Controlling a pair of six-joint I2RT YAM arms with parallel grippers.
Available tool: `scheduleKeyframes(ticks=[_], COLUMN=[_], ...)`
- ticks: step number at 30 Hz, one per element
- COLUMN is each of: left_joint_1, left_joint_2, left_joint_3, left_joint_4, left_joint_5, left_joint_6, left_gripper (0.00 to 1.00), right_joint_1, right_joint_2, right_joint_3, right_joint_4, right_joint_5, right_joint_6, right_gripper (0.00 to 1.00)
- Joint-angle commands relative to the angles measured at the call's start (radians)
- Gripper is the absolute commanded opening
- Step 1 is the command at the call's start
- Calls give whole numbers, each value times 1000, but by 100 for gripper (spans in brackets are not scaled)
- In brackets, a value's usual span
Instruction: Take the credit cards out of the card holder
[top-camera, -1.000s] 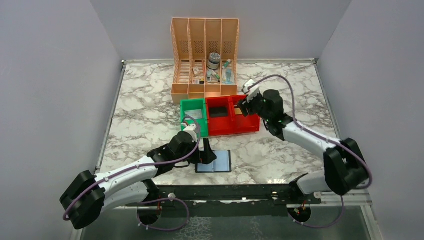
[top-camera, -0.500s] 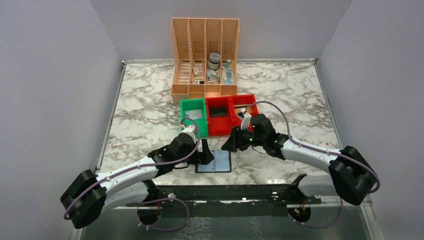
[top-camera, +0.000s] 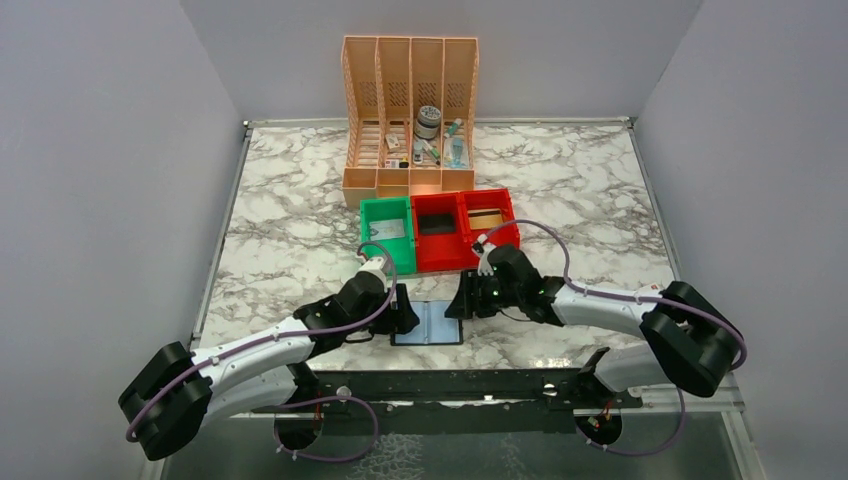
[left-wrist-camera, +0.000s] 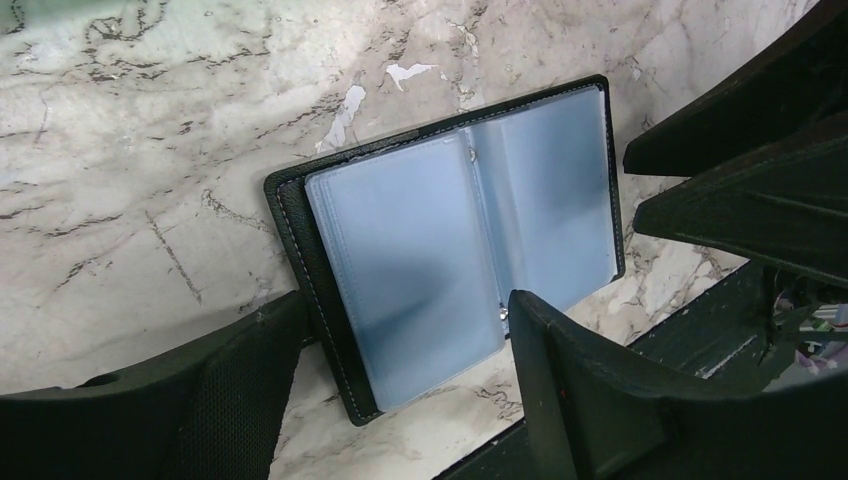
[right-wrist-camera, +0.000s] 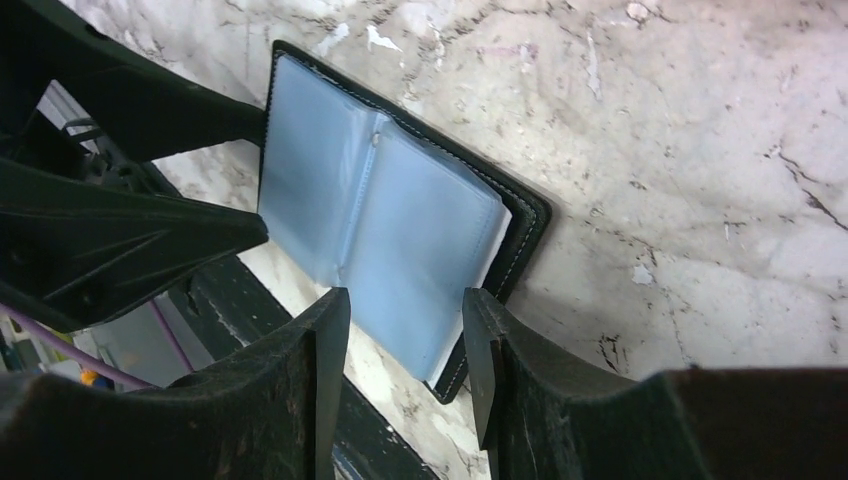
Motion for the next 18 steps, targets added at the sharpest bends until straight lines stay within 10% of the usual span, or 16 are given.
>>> scheduleKeyframes(ticks=[1, 18], left_joint_1=[-2, -4], left_joint_2=[-16, 13], left_joint_3=[-15, -24], left_joint_4=[-4, 12], left_joint_5=[-8, 20], left_joint_6=[-9, -13], left_gripper=[74, 47], right_joint_1=[7, 7], right_joint_2=[16, 112], right_joint_3=[-21, -7], right_joint_4=[23, 102], right_joint_5=[17, -72], right_joint_6=[30, 38], right_gripper=[45, 21])
